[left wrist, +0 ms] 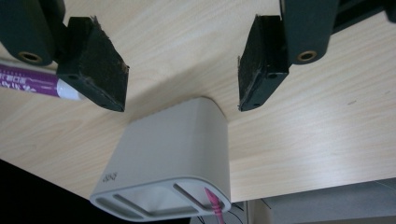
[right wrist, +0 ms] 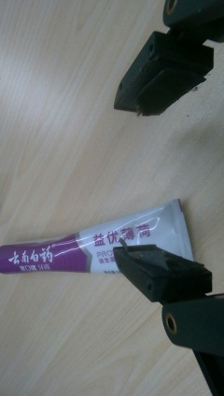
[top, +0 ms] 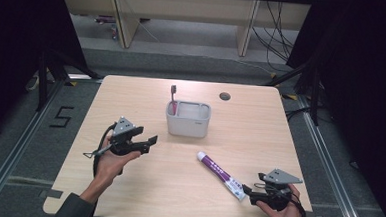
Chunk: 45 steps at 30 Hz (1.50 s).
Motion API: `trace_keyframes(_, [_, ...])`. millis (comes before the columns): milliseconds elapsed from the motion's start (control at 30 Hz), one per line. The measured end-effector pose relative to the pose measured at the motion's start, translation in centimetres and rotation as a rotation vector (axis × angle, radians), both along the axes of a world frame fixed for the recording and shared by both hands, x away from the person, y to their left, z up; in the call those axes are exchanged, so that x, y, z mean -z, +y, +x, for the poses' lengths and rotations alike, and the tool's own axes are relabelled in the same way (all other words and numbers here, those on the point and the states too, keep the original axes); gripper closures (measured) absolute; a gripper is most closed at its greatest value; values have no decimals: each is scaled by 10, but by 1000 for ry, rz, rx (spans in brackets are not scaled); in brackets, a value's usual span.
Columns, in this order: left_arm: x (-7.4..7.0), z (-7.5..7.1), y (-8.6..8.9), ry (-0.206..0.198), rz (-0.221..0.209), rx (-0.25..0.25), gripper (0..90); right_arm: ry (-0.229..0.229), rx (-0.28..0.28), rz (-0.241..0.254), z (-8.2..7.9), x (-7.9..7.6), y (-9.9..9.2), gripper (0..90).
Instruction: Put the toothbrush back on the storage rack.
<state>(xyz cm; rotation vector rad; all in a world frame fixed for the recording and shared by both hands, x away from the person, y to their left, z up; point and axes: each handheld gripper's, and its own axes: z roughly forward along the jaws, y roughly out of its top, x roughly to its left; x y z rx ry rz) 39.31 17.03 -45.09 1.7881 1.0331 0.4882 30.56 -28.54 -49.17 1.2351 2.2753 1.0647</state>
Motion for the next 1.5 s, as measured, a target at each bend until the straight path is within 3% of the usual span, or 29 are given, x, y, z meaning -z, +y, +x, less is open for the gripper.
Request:
trace_keyframes(333, [10,-23,8,23,13,29,325,-17,-26,-14,3,1,-1,255])
trace_keyframes(400, [13,-26,10,22,18,41,321,-3,-25,-8,2,1,-1,255])
trace_keyframes(433, [14,-28,11,25,27,40,319,-23,-25,-19,3,1,-2,255])
trace_keyframes(600, [23,-35,20,35,41,31,304,-3,-32,5,3,1,-2,255])
trace_keyframes(800, [29,-44,31,43,9,16,269,-3,-29,-5,3,1,-1,255])
trace_keyframes(833, [30,-46,32,49,17,21,261,9,-4,-2,1,1,0,255])
trace_keyframes(933, [33,-51,32,52,23,29,248,-6,-18,-6,3,2,-1,255])
trace_keyframes(967, [34,-54,33,60,36,34,245,13,2,8,1,2,1,255])
trace_keyframes(1000, [34,-55,33,58,36,36,240,-22,-25,-14,3,2,-1,255])
trace_keyframes(1033, [35,-57,33,59,35,42,239,5,-14,-3,2,2,0,255])
trace_keyframes(1167, [37,-65,31,49,42,53,237,4,-16,-4,2,2,0,255])
trace_keyframes(1500, [46,-84,28,60,72,78,235,-36,-30,-22,0,1,-2,255])
